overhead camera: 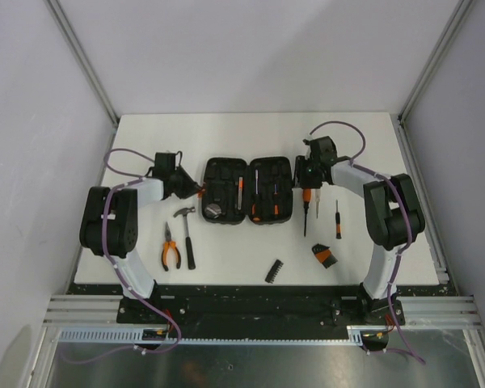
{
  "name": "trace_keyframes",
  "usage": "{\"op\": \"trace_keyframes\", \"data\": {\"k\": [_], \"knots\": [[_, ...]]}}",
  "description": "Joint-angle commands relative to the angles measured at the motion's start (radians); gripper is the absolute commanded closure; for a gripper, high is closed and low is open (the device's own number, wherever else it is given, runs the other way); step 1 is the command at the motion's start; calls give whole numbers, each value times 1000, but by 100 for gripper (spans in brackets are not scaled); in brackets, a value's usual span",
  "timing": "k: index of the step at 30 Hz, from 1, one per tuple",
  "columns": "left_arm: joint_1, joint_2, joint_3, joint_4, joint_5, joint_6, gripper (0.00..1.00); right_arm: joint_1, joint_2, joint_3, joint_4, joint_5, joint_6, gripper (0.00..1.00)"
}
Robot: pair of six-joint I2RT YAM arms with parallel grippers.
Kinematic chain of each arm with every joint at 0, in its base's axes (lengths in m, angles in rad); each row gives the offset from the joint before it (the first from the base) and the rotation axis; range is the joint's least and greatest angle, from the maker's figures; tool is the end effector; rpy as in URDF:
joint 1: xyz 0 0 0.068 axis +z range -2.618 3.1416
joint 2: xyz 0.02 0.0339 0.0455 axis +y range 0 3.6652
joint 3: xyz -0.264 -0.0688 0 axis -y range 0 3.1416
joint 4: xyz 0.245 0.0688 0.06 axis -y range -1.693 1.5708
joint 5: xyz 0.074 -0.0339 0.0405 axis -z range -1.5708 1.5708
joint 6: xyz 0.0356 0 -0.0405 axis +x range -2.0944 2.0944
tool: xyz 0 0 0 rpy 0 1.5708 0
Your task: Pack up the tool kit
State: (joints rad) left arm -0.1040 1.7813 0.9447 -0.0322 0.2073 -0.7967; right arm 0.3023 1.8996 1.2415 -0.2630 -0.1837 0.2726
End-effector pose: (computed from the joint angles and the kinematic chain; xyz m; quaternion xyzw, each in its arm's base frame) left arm 0.3515 -0.0441 0.1469 -0.2836 0.8906 -0.2363 0.2656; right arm 0.3816 0.1258 0.1742 -0.0433 0.9432 0.1735 0.2801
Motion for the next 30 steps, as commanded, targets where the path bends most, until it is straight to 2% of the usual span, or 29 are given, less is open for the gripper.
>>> {"op": "trace_keyframes", "data": {"k": [1, 6, 9, 15, 22, 26, 28, 30], "knots": [[17, 9, 42, -34, -37, 61, 85, 11, -13, 6, 32, 89, -25, 54], [24, 14, 48, -36, -19, 85, 85, 17, -54, 6, 28, 235, -33, 54], [30, 11, 58, -36, 1, 95, 80, 19, -97, 6, 30, 262, -34, 53], [35, -32, 89, -42, 38, 111, 51, 29, -198, 6, 29, 254, -4, 51], [36, -129, 119, -72, 25, 129, 30, 39, -253, 6, -85, 256, 114, 50], [37, -187, 116, -89, 17, 160, 16, 55, -249, 6, -162, 283, 181, 52], [37, -217, 110, -94, 15, 178, 5, 63, -242, 5, -188, 304, 203, 54], [36, -249, 102, -97, 8, 195, 2, 65, -238, -3, -194, 309, 220, 56]]}}
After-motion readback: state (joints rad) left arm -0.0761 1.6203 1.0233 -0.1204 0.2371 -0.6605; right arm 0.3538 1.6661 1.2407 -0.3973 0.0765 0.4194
